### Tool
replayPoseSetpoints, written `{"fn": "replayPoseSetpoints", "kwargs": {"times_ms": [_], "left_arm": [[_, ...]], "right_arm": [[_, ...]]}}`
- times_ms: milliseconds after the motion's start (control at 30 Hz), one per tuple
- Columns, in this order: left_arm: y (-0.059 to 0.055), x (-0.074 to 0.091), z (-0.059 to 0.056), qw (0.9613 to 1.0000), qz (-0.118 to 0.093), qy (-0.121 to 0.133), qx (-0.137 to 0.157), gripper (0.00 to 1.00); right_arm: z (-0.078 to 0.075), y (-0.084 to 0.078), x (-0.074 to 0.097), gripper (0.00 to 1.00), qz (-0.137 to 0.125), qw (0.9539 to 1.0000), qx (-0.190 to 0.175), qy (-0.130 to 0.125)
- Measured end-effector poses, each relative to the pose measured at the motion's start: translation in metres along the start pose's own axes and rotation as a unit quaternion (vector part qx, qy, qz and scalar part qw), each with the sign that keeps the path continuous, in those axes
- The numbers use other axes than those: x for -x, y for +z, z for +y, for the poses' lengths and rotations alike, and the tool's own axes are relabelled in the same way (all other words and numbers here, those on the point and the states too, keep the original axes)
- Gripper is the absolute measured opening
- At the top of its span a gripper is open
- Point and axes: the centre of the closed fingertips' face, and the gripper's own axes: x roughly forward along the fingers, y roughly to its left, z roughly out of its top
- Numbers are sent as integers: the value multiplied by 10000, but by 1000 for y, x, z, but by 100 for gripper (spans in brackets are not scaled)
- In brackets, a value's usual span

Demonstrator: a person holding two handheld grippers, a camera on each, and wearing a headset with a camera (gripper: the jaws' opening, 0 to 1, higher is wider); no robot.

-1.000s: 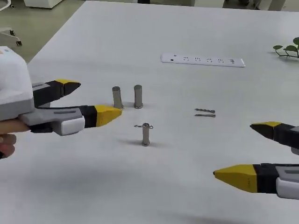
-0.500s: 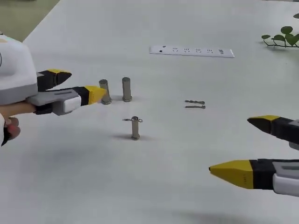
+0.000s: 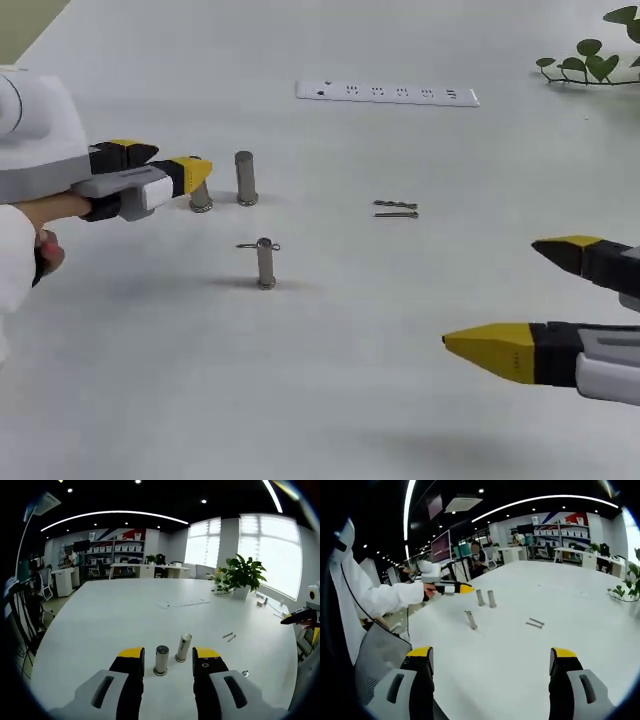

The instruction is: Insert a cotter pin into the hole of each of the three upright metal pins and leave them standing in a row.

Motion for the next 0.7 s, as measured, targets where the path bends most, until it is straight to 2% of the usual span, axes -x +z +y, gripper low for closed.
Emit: {"fn": "replayPoseSetpoints", "kwargs": {"times_ms": [133,333,433,467,567,700], "left_arm": [[-9,-6,3,9999,133,21,-2,30],[-20,-19,5,9995,280,69,-104,29],[-23,-25,4,9992,341,58,-178,28],[-23,-27,3,9989,344,53,-318,28],[-26,-32,3,9988,382,73,-307,26],[-29,-36,8,9987,391,135,-310,19]], "right_arm": [[0,3,1,95,-23,10000,63,-30],[-2,0,-3,94,5,10000,18,-43],[0,-2,-6,93,38,10000,11,-11],[0,-2,-6,93,51,10000,7,-6],[0,-5,-7,94,120,9999,-28,-11],[3,-7,-9,94,180,9998,21,66]]}}
